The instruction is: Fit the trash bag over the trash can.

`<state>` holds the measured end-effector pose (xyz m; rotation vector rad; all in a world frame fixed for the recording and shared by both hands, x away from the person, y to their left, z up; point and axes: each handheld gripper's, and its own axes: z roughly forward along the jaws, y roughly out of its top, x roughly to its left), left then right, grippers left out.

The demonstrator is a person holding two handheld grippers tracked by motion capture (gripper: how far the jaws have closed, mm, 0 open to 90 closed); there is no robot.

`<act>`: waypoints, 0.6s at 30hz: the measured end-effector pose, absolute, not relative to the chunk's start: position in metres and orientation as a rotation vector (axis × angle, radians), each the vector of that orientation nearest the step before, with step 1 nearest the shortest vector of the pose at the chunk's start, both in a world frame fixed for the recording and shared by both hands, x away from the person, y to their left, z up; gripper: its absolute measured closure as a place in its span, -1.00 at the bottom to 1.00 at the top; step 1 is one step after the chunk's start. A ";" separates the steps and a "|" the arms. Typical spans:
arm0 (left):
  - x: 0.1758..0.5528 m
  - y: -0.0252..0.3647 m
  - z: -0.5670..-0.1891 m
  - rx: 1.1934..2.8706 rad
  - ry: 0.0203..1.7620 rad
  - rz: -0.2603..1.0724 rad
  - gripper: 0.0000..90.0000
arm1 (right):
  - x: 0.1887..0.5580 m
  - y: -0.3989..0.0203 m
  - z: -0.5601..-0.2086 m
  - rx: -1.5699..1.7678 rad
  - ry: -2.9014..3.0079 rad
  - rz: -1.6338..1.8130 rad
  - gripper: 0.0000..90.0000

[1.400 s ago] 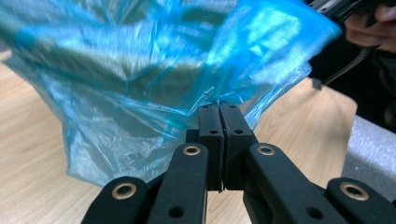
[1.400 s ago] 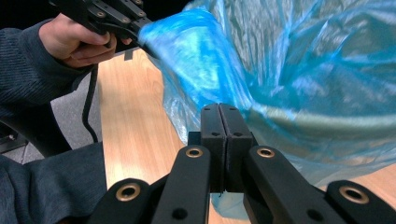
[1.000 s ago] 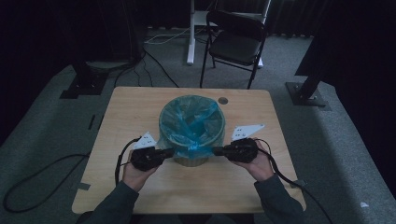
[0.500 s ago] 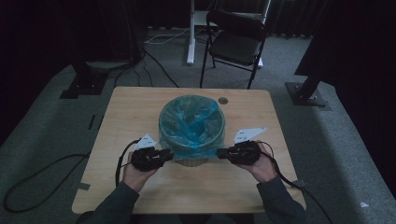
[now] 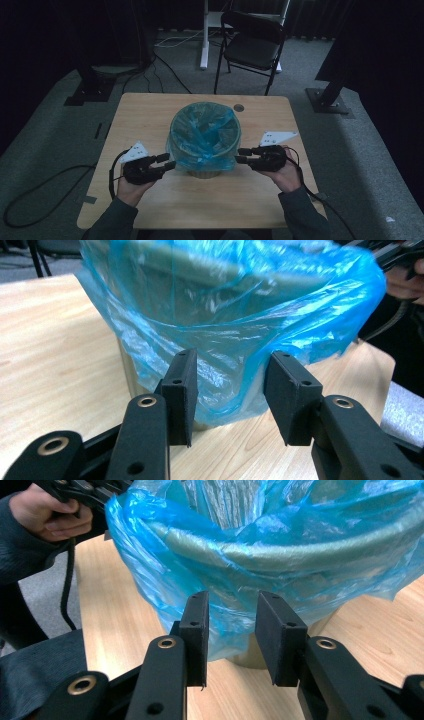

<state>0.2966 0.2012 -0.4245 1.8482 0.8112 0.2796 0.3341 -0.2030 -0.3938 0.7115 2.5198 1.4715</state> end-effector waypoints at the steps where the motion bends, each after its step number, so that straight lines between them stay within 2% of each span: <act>1: 0.296 0.204 -0.421 1.830 0.803 0.284 0.26 | 0.335 -0.202 -0.393 0.713 2.516 1.477 0.47; 18: 0.288 0.210 -0.419 1.832 0.777 0.262 0.21 | 0.337 -0.186 -0.397 0.682 2.559 1.472 0.48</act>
